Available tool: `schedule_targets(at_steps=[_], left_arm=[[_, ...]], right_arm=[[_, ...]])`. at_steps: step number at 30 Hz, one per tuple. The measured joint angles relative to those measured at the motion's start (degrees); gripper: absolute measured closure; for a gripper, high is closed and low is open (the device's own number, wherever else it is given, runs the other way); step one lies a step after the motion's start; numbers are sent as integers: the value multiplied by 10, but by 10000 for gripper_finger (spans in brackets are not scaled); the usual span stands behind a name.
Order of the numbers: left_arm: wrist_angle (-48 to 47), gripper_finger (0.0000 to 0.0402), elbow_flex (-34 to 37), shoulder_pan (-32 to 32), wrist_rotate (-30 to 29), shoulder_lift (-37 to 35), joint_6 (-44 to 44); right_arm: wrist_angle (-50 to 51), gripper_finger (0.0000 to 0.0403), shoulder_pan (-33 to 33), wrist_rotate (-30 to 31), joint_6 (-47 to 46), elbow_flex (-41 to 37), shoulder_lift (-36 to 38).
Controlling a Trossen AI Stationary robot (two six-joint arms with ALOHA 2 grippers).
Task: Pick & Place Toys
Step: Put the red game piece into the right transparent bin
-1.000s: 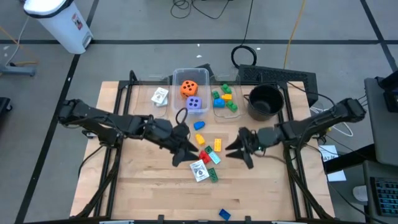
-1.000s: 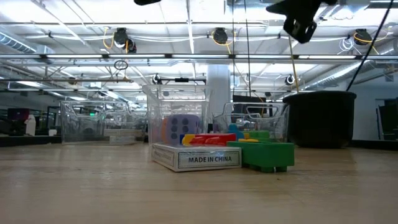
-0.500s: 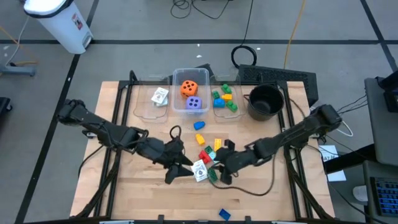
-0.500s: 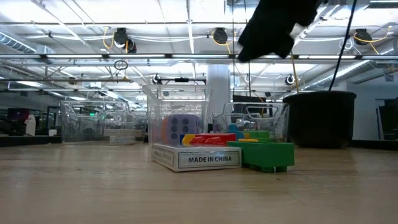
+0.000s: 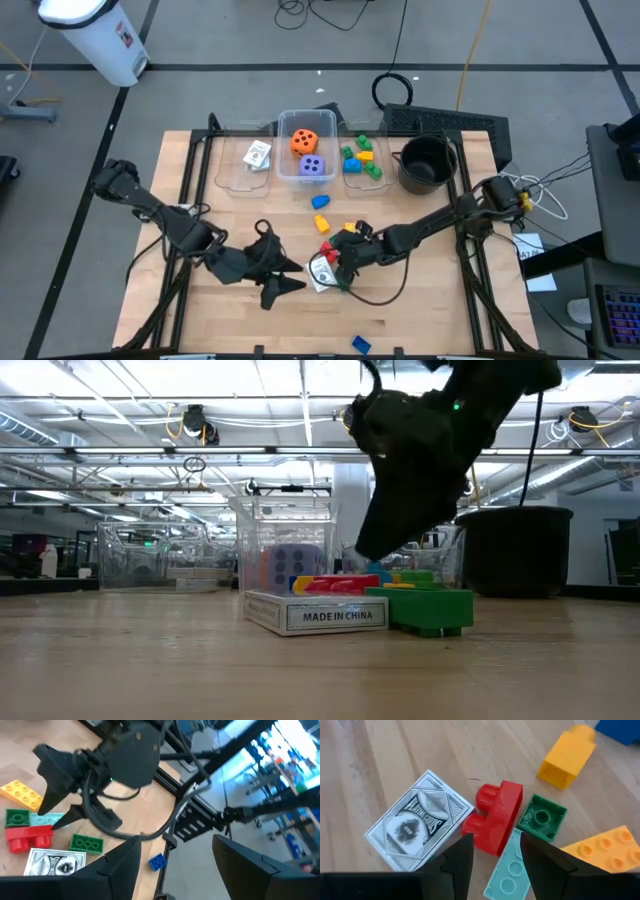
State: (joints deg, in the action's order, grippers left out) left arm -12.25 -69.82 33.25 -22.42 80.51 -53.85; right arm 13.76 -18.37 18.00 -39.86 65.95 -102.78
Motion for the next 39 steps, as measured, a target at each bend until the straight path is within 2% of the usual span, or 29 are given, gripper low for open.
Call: schedule_targets(at_steps=[11, 18, 24, 32, 39], left_arm=[[5, 151, 0, 39, -108, 0, -86], [5, 151, 0, 55, -168, 1, -108], [5, 151, 0, 54, -191, 4, -108], [4, 151, 0, 49, -193, 34, -134], [8, 151, 0, 48, -192, 56, -158]], right_arm=[[-33, 249, 0, 4, -17, -1, -41], [-20, 294, 0, 16, -16, -1, -40], [-8, 347, -1, 15, -16, 0, -39], [3, 340, -1, 13, 1, -1, -26], [-3, 350, -1, 14, 21, -1, 26]])
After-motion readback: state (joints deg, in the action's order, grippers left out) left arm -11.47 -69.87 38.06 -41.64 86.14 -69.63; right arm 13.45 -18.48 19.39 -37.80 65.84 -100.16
